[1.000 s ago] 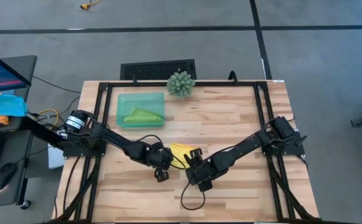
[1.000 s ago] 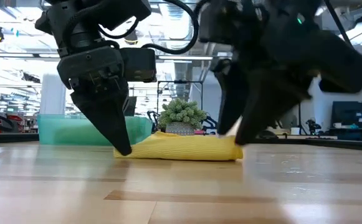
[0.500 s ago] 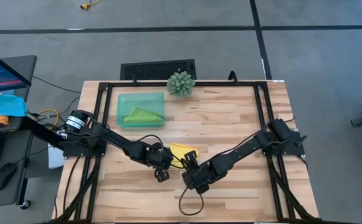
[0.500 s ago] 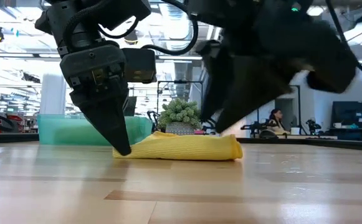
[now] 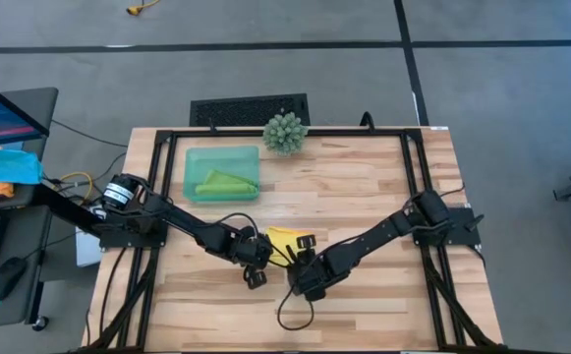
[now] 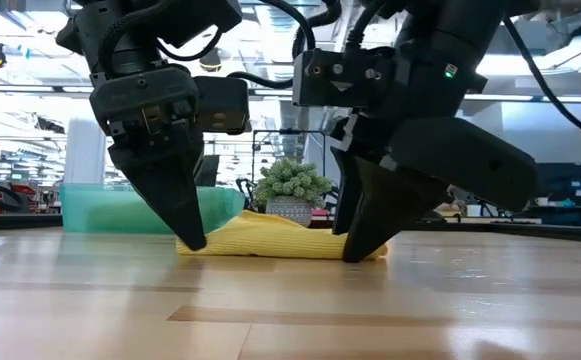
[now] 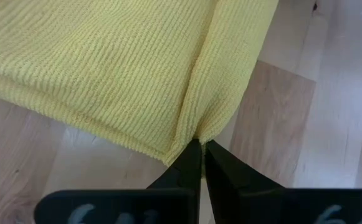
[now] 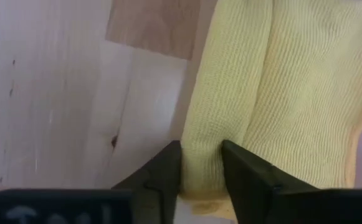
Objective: Roll microfiber towels into tight, uniform cylinder then place into a basket
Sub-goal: Roll the yellow towel
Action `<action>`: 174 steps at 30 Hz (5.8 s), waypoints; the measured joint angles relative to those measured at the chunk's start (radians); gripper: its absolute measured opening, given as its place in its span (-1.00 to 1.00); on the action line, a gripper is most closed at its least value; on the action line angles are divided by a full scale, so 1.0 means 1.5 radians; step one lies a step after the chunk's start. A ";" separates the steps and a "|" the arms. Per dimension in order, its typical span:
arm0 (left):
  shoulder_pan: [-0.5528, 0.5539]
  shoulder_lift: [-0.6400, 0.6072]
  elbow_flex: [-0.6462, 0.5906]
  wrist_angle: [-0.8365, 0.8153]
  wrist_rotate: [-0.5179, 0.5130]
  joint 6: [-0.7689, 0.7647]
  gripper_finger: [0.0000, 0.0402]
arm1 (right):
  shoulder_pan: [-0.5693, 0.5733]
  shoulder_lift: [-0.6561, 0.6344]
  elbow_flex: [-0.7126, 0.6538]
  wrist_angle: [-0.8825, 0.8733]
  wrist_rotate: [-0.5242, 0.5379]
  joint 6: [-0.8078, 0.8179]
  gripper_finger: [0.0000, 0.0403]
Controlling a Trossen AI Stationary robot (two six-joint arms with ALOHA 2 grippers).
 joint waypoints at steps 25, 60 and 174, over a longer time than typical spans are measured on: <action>-0.004 0.001 -0.001 0.011 -0.031 0.145 -0.33 | 0.023 0.011 -0.002 0.010 0.033 0.081 -0.94; -0.191 -0.052 -0.144 0.242 -0.401 0.334 -0.31 | -0.004 -0.009 0.035 0.056 -0.202 0.391 -0.90; 0.072 0.087 0.109 -0.117 0.370 -0.232 -0.95 | 0.047 -0.005 0.049 -0.014 -0.229 0.234 -0.04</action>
